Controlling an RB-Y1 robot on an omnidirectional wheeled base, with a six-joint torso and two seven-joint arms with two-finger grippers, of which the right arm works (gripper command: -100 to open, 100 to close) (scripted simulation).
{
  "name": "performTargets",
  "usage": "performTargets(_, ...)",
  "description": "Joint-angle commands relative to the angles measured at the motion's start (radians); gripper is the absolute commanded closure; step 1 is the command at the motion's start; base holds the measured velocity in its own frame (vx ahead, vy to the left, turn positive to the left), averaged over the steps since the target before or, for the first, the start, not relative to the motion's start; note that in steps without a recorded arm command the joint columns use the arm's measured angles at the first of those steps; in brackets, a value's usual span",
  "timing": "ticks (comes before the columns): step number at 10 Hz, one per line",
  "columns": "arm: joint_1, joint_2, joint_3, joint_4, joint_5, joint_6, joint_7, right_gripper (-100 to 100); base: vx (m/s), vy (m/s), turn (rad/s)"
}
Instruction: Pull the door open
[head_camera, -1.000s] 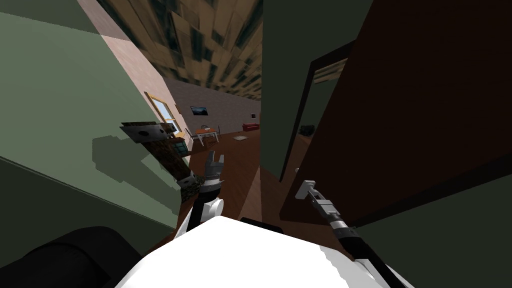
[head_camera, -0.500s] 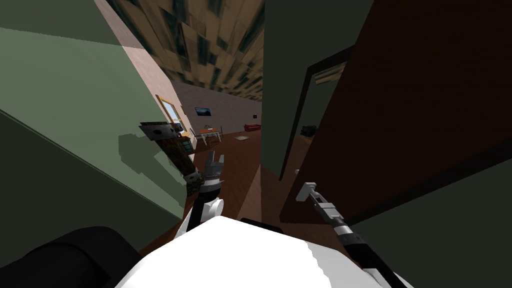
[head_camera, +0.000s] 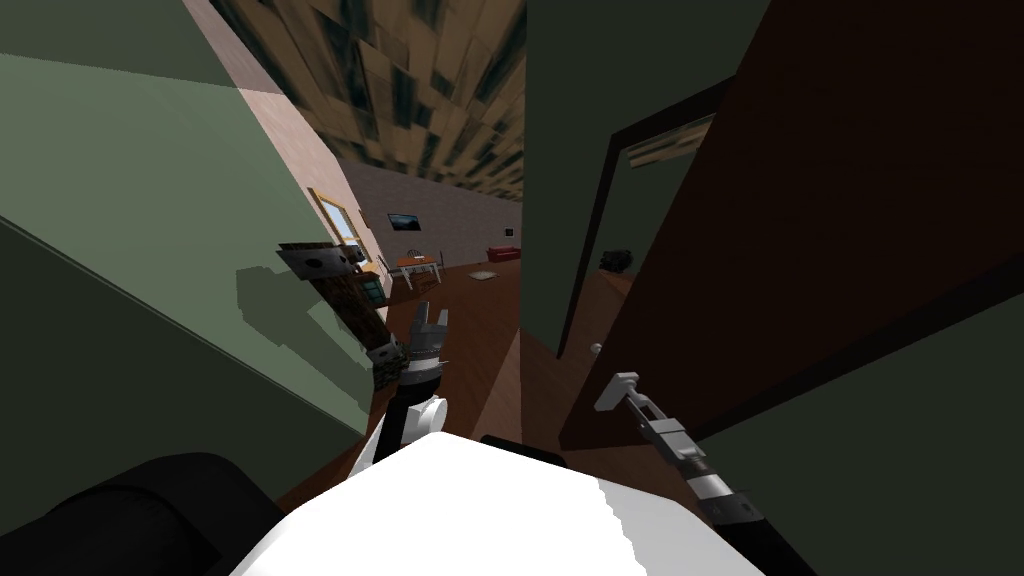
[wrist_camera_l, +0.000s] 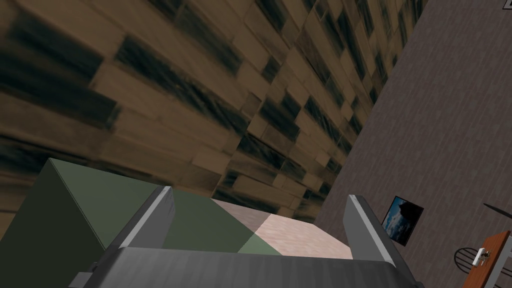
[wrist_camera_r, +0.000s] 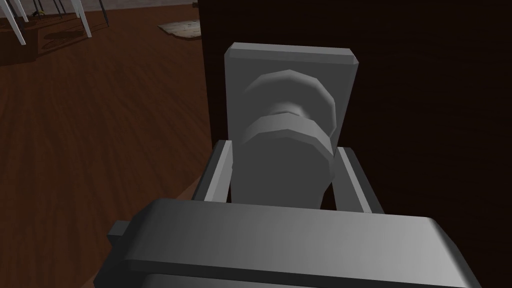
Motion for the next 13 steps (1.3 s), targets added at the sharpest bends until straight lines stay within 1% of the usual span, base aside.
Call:
performTargets(1,0.013,-0.021,0.018,0.020,0.017,-0.050,-0.024,100,-0.032,-0.028,-0.027)
performTargets(2,0.013,-0.021,0.018,0.020,0.017,-0.058,-0.024,100,-0.028,-0.022,-0.015)
performTargets(3,0.025,-0.036,0.027,0.027,0.026,-0.092,-0.038,100,-0.022,-0.024,-0.010)
performTargets(4,0.037,-0.050,0.036,0.034,0.035,-0.118,-0.051,100,-0.025,-0.035,-0.024)
performTargets(5,0.037,-0.050,0.036,0.034,0.035,-0.124,-0.051,100,-0.020,-0.027,-0.011)
performTargets(7,0.057,-0.076,0.051,0.047,0.052,-0.179,-0.073,100,-0.016,-0.030,-0.013)
performTargets(8,0.065,-0.086,0.057,0.052,0.058,-0.200,-0.082,100,-0.012,-0.042,-0.021)
performTargets(10,0.076,-0.100,0.065,0.058,0.067,-0.226,-0.094,100,-0.009,-0.040,-0.009)
performTargets(11,0.074,-0.093,0.068,0.057,0.067,-0.212,-0.088,100,-0.005,-0.011,0.007)
performTargets(12,0.078,-0.087,0.077,0.071,0.079,-0.245,-0.092,100,0.019,0.051,-0.002)
performTargets(13,0.079,-0.084,0.080,0.078,0.084,-0.259,-0.093,100,0.043,0.091,-0.040)
